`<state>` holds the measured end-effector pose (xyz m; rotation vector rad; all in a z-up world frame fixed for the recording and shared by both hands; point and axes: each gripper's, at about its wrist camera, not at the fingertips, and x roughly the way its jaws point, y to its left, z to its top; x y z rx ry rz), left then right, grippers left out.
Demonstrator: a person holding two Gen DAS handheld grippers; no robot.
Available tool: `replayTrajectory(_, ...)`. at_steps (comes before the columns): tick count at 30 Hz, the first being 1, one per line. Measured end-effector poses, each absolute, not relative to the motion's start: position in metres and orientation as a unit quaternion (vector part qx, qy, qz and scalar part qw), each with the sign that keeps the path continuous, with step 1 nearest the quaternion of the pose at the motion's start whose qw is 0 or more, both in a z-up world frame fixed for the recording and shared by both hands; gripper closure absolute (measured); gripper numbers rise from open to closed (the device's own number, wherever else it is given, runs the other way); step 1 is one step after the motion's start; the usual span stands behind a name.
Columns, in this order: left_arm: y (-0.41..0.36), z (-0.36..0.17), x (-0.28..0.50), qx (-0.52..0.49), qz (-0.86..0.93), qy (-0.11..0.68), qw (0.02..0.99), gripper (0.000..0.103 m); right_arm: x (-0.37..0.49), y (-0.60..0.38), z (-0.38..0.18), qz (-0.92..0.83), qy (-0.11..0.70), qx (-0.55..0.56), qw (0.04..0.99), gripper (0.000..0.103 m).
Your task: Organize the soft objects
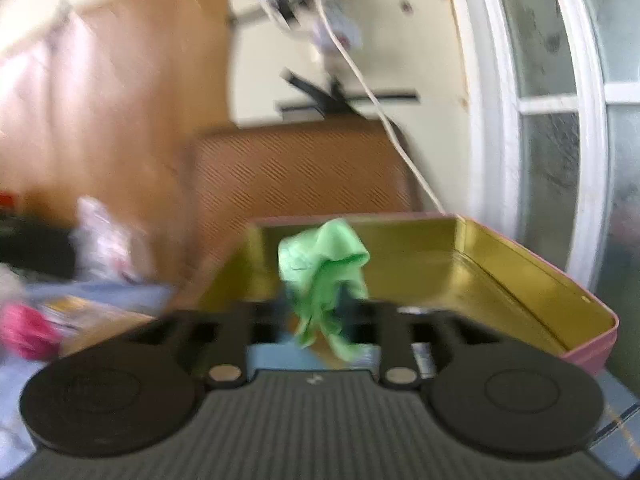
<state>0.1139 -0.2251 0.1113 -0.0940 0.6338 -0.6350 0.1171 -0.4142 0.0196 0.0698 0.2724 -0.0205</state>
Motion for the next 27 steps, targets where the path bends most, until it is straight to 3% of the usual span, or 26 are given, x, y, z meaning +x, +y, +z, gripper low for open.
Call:
replayTrajectory(1, -0.216, 0.108, 0.108, -0.046, -0.3, 0.307, 0.902, 0.061, 0.122, -0.419, 0.016, -0.03, 0.148, 0.033, 0.988, 0.04)
replayTrajectory(5, -0.168, 0.094, 0.084, -0.051, -0.268, 0.302, 0.914, 0.055, 0.108, -0.432, 0.016, -0.051, 0.126, 0.079, 0.988, 0.037)
replayTrajectory(13, -0.045, 0.057, 0.054, -0.115, -0.139, 0.328, 0.927, 0.055, 0.054, -0.388, 0.041, 0.081, 0.063, 0.102, 0.989, 0.038)
replayTrajectory(23, 0.052, 0.018, 0.033, -0.174, -0.031, 0.317, 0.932, 0.055, 0.087, -0.258, 0.039, 0.277, 0.168, 0.06, 0.944, 0.038)
replayTrajectory(27, 0.058, 0.017, 0.031, -0.192, -0.048, 0.299, 0.933, 0.055, 0.11, -0.212, 0.03, 0.281, 0.209, 0.039, 0.936, 0.031)
